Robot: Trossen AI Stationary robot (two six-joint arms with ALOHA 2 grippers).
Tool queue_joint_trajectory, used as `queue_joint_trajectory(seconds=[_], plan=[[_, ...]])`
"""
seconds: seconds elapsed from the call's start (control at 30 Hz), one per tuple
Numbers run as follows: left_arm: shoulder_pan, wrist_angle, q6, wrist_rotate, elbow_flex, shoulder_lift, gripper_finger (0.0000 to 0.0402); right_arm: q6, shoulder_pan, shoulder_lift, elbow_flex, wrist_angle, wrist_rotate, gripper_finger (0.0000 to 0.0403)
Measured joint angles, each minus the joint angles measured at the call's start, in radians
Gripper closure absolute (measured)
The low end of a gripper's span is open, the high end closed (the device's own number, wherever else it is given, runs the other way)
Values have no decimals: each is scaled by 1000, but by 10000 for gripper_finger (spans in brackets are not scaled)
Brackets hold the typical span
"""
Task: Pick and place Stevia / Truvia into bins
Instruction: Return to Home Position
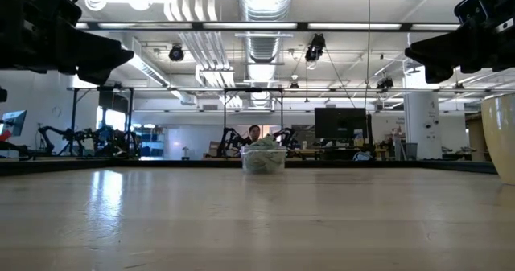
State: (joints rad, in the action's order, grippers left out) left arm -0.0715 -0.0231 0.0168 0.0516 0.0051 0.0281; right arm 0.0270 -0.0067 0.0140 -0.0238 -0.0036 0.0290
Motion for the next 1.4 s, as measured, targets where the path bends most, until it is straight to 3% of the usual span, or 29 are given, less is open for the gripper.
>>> queue_joint_trajectory(seconds=[0.73,0.93,1.2,1.4], plan=[[1,-4,-11,2,0,6,232,0,0,1,0,0,0,335],[0,-10,-11,2,0,11,232,83,0,1,0,-3,-6,335],[0,-11,-12,2,0,10,232,100,7,10,0,-8,-161,335],[0,-11,-12,2,0,9,232,91,7,8,0,-8,-161,335]])
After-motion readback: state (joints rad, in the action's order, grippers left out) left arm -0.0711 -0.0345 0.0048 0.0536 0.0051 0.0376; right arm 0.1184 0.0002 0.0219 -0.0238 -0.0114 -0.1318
